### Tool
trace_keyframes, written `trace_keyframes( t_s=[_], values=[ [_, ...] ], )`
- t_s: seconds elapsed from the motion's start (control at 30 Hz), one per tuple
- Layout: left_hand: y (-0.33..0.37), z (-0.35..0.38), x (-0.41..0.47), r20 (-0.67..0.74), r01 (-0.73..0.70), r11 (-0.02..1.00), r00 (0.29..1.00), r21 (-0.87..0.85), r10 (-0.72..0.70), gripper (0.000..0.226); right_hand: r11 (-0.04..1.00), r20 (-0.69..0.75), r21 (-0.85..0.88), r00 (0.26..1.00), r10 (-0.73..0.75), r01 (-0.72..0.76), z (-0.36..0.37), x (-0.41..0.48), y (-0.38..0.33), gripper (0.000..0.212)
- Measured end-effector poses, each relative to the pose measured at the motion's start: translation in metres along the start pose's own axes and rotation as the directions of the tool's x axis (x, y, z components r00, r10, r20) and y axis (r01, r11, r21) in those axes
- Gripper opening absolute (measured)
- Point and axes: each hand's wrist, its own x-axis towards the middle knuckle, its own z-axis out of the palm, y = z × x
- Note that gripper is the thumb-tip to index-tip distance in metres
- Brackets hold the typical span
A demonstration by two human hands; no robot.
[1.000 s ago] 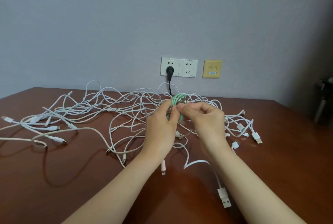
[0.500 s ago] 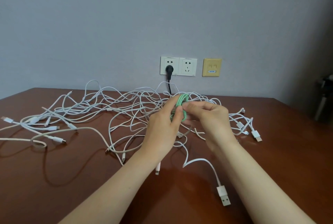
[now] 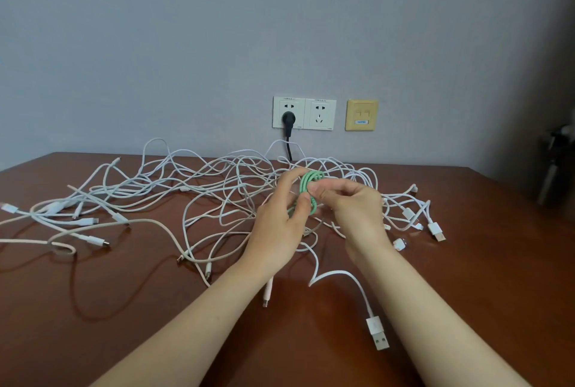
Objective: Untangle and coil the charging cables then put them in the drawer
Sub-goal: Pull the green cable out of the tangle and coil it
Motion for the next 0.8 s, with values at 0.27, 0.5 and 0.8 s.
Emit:
trace_keyframes(
  t_s=[0.27,0.5,0.8],
  values=[
    [0.005,0.007,0.003,-0.078,0.094,0.927,0.988,-0.363,-0.131,0.03,0.981,0.35,0.132,0.932,0.09,-0.145,0.004,0.003,0.01,0.018],
    [0.004,0.005,0.004,-0.017,0.12,0.929,0.991,-0.35,-0.135,0.034,0.994,0.289,0.06,0.955,0.065,-0.086,-0.001,0.005,0.015,0.016],
    [0.01,0.002,-0.001,-0.032,0.042,0.967,0.998,-0.25,-0.051,0.033,0.978,0.192,0.133,0.972,0.134,-0.161,0.002,0.0,0.012,0.011]
  ],
)
